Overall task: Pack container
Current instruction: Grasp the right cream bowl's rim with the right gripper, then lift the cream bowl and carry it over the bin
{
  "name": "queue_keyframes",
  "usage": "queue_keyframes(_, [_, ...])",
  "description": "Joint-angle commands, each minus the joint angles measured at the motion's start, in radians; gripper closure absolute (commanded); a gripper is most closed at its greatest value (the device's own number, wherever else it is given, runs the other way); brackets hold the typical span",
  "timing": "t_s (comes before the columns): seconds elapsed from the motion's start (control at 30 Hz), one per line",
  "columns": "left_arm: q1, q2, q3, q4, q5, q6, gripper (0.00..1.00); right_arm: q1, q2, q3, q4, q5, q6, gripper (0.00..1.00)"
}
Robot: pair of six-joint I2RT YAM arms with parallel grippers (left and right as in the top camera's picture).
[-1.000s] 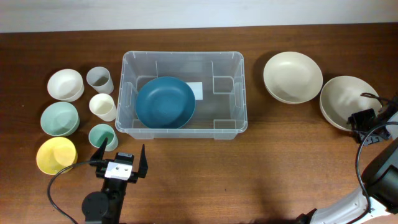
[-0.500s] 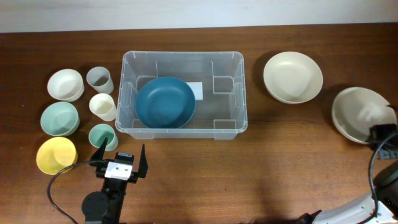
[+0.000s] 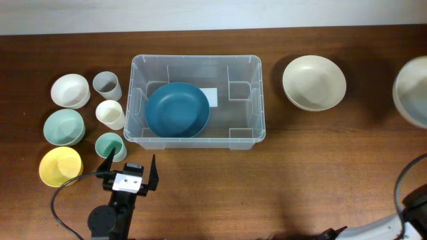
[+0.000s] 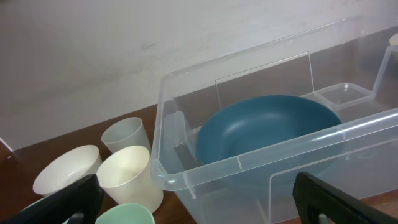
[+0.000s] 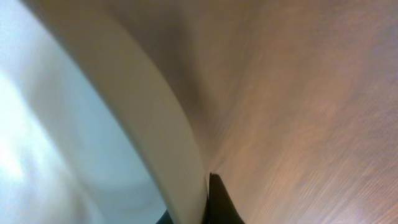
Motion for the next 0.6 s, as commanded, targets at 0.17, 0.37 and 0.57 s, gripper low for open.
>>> queue_keyframes(0.17, [0.006,-0.007,-0.002,-0.006,-0.007,0.015,0.00,0.548,-0.241,0.075,-0.054,-0.136,-0.188,0.97])
queue_keyframes(0.37, [0.006,-0.007,-0.002,-0.006,-0.007,0.015,0.00,0.997,-0.166,0.074,0.070,0.042,-0.087,0.96])
queue_keyframes(0.57, [0.006,-0.007,-0.002,-0.006,-0.007,0.015,0.00,1.247,-0.024,0.074,0.190,0.067,-0.025,0.96])
